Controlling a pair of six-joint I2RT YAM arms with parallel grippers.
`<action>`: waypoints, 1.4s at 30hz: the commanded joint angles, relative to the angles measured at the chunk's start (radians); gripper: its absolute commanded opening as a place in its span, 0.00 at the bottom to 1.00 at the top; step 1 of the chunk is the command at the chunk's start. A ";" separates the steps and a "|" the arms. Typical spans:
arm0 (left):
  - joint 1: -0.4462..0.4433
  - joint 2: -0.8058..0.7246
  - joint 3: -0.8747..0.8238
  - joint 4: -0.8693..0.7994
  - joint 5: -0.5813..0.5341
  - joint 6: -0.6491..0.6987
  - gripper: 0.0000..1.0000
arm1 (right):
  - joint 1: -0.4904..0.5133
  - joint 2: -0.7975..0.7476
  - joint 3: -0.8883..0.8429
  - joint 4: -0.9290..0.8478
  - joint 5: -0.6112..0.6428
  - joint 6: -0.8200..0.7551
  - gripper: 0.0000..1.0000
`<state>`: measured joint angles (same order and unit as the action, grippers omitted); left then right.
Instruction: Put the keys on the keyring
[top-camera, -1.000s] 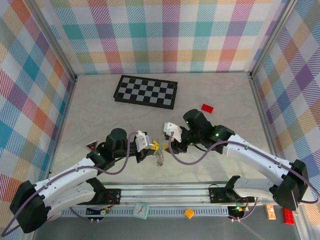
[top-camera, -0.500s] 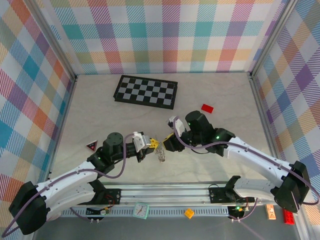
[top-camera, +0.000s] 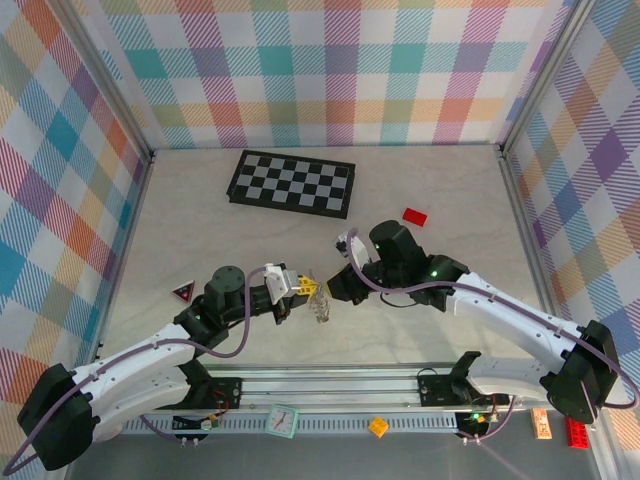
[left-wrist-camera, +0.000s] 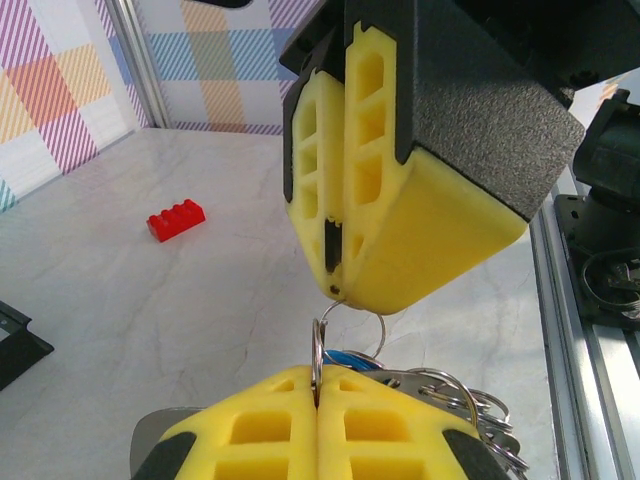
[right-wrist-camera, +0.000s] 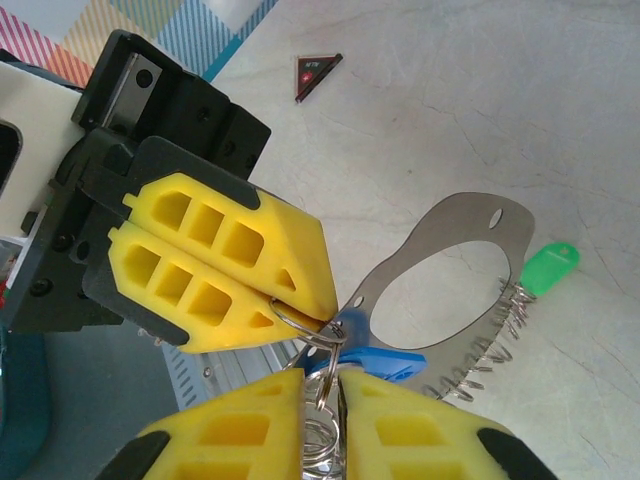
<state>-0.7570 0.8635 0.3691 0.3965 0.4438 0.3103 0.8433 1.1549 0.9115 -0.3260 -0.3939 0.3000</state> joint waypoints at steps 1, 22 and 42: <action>-0.005 -0.014 -0.002 0.074 0.012 -0.003 0.00 | -0.001 0.015 0.032 -0.006 -0.004 0.009 0.17; -0.005 -0.002 -0.029 0.232 0.056 -0.049 0.00 | -0.052 0.092 0.002 0.053 -0.134 0.026 0.00; -0.005 0.046 -0.045 0.283 0.113 -0.085 0.00 | -0.084 -0.153 -0.187 0.360 -0.182 -0.573 0.42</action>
<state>-0.7570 0.9066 0.3298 0.5922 0.5095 0.2386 0.7620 0.9886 0.7013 -0.0441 -0.5148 -0.1047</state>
